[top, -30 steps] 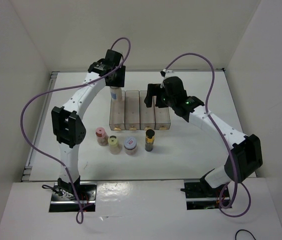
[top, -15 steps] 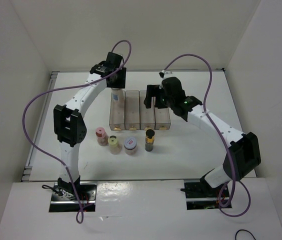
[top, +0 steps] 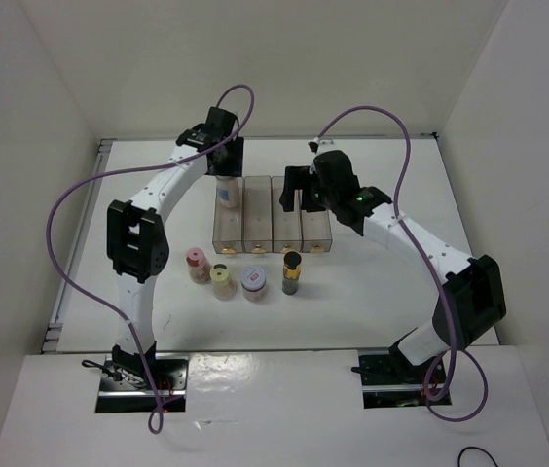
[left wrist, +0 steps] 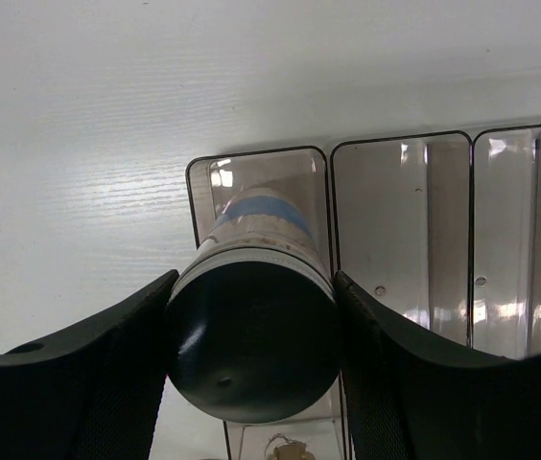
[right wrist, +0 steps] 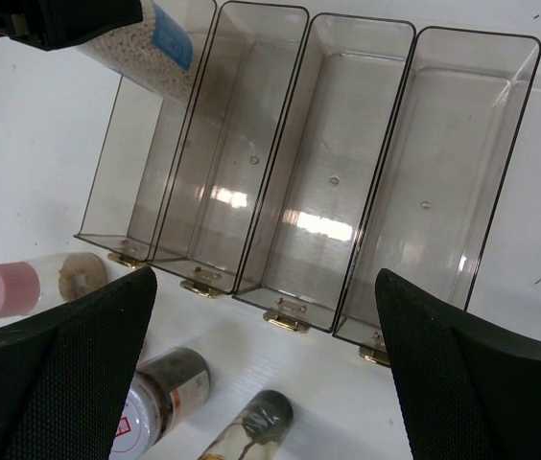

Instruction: Organize the condiment bottles

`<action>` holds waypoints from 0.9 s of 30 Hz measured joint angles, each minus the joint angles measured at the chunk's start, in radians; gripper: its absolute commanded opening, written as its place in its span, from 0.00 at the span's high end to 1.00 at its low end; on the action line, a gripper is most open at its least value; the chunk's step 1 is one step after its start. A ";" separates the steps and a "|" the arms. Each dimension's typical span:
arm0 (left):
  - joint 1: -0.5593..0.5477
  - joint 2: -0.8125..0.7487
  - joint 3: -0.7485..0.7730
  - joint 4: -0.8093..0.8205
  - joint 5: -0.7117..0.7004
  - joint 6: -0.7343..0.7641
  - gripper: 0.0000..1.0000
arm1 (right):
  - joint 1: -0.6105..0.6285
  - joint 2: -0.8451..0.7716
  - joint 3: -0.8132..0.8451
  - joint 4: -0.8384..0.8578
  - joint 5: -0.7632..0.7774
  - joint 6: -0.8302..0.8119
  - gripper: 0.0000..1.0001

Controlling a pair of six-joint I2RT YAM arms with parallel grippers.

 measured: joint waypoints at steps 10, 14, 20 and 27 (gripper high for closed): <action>0.000 0.013 0.000 0.013 0.012 0.001 0.29 | 0.000 0.011 0.000 -0.003 -0.010 0.000 0.01; 0.000 0.016 0.000 0.027 0.010 0.001 0.21 | 0.000 0.011 0.000 -0.005 -0.010 0.000 0.01; -0.005 0.015 0.000 0.027 -0.035 0.001 0.00 | 0.000 0.011 0.000 -0.011 -0.011 0.000 0.01; -0.020 -0.084 -0.044 0.005 -0.056 0.001 0.00 | 0.000 0.011 0.000 -0.012 -0.020 0.004 0.01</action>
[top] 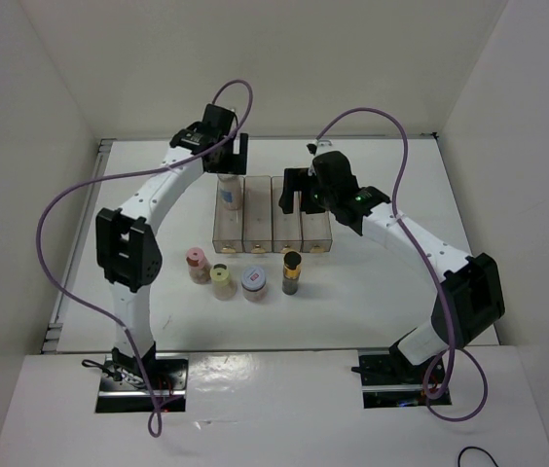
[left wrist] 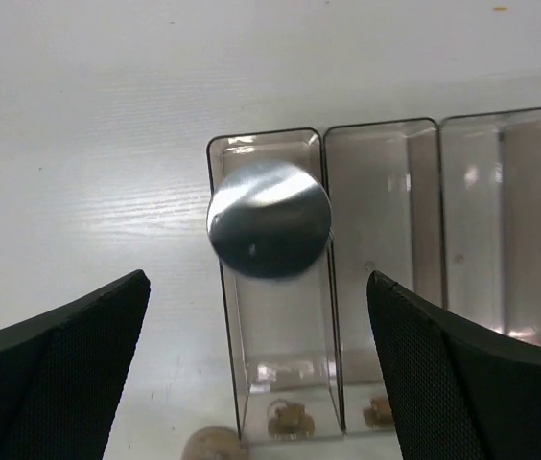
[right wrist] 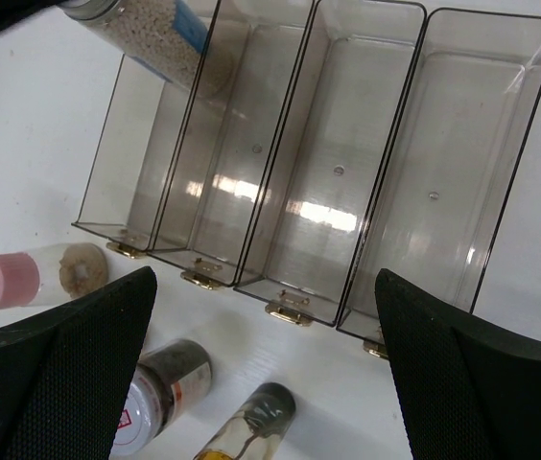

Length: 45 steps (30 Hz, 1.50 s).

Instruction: Organize the condiment bottles

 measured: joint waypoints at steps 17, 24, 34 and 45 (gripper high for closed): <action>0.077 -0.654 -0.634 -0.058 0.037 -0.102 0.00 | 0.000 -0.026 -0.021 0.001 -0.025 0.007 0.01; 0.075 -0.654 -0.795 -0.097 0.079 -0.127 0.00 | 0.000 -0.026 -0.021 0.001 -0.025 0.008 0.01; 0.051 -0.656 -0.868 -0.066 0.130 -0.133 0.04 | 0.000 -0.026 -0.021 0.001 -0.025 0.008 0.01; 0.016 -0.623 -0.889 -0.059 0.110 -0.157 0.22 | 0.000 -0.026 -0.021 0.001 -0.025 0.014 0.01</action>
